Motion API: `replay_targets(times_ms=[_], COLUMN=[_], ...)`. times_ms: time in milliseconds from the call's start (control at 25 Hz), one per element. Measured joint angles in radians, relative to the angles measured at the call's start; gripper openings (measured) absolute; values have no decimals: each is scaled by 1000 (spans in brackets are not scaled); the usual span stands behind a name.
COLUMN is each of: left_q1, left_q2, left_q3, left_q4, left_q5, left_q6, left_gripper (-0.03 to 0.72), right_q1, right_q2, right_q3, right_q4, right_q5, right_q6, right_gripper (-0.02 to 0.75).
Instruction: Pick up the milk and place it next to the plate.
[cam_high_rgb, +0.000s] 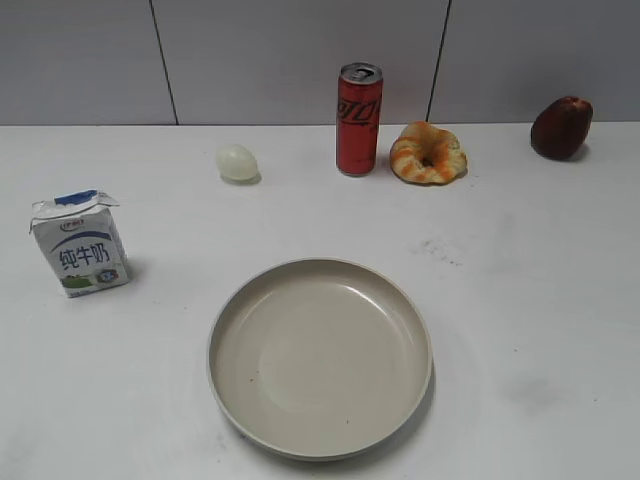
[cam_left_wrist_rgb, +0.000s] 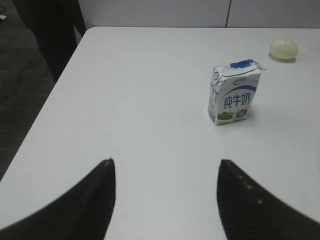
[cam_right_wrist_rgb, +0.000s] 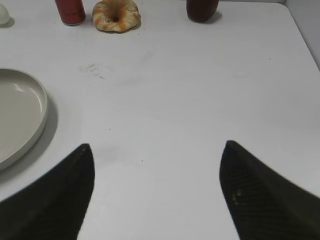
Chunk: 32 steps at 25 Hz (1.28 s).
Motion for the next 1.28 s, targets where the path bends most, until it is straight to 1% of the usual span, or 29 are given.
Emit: replay_targets(times_ms=[120,240,320,400,560,680,840,1080,1160,1280], left_q1=[0,0,0,0,0,0,0,1,1,1], left_q2=[7,71,147,236,459,646,897,1219,1317,1451], left_q3=[-5,-21,-36,-55,-110,-171,-303,-533,-607,-708], left_q4=[11,31,34,20,-69,-142,-198,-206,-217,-267], left_q5=[-9,-43,-76,-111,-174,-180,-134,-34,1,81], left_q6=[0,4,35,91,231,359,556,795,854,927], left_gripper=[488,488,488,494,553,590,596,589,588,587], right_q1=[0,0,0,0,0,0,0,0,0,0], right_q2=[0,0,0,0,0,0,0,0,0,0], right_q3=[0,0,0,0,0,0,0,0,0,0], right_q4=[0,0,0,0,0,0,0,0,0,0], right_q5=[0,0,0,0,0,0,0,0,0,0], right_q6=[0,0,0,0,0,0,0,0,0,0], right_gripper=[588,588,588,588,588,588,588,588,588,588])
